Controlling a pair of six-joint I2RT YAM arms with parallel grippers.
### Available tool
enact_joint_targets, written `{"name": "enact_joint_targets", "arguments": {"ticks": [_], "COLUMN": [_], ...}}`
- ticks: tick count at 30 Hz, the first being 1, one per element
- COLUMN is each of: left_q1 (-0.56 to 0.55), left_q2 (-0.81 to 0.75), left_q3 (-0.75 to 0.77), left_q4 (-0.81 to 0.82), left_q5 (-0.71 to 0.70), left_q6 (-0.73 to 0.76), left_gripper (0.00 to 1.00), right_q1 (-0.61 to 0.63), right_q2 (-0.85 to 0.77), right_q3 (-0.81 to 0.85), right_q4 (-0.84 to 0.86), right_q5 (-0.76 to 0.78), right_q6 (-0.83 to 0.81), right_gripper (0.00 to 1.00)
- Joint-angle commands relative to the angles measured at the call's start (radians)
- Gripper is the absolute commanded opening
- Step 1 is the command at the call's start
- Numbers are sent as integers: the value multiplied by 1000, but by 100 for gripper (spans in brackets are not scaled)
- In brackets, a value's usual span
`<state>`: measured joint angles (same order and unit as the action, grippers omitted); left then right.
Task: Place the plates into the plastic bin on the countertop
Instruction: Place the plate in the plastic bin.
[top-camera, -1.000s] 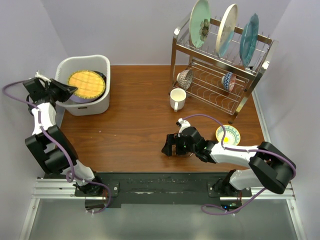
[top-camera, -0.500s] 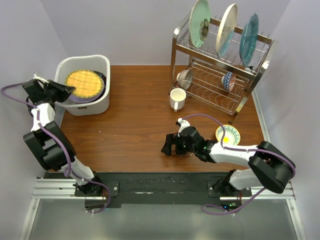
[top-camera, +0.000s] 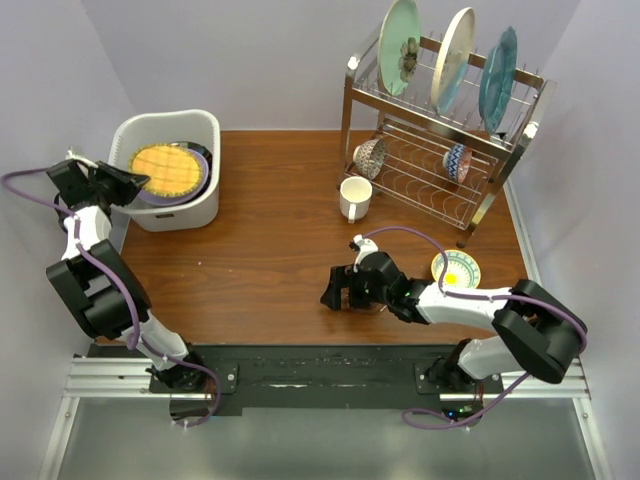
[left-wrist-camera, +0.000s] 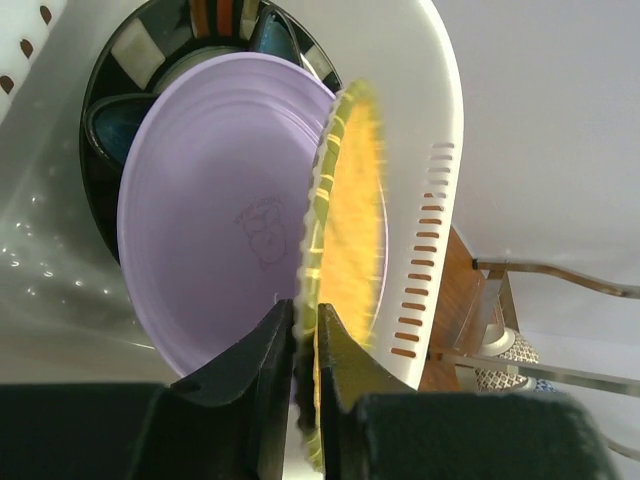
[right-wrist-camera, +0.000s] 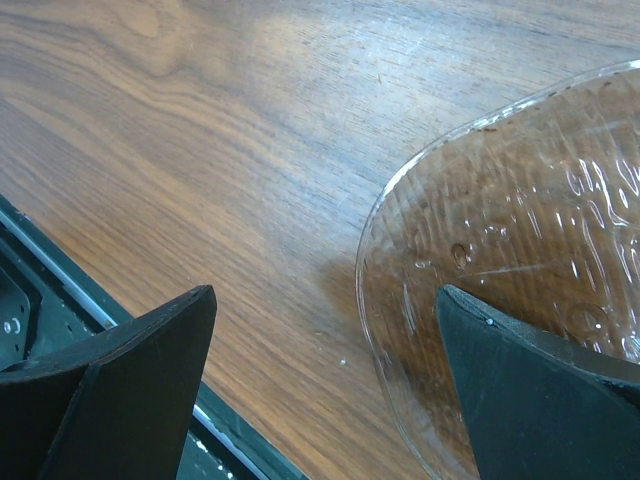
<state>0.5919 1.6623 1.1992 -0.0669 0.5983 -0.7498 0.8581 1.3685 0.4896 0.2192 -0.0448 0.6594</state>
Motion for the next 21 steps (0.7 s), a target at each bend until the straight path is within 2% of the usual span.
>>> {"name": "enact_joint_targets", "arguments": {"ticks": [1,2,7,15,21], "left_q1": [-13,-20,-53,-76,-115], "left_q2": [13,5,-15,-32,-91], "left_q3": [5,3,19,30,46], "left_q4": [52,53,53,13,-45], "left_q5": [-5,-14,-40,-41,-66], "left_q6": [-25,-20,6,41,93], "left_gripper": [28,41,67,80,85], "right_q1": [4,5,5,4,4], "right_q2": [26,26,21,17,11], "right_q3": [14,12,12,17,17], "right_q4": [-27,-27,-29,-30,-32], "right_q5": [3,3,3,2,0], "right_q6": [-17,-18,-18,-17,-12], "right_gripper": [96,96,96,96,96]}}
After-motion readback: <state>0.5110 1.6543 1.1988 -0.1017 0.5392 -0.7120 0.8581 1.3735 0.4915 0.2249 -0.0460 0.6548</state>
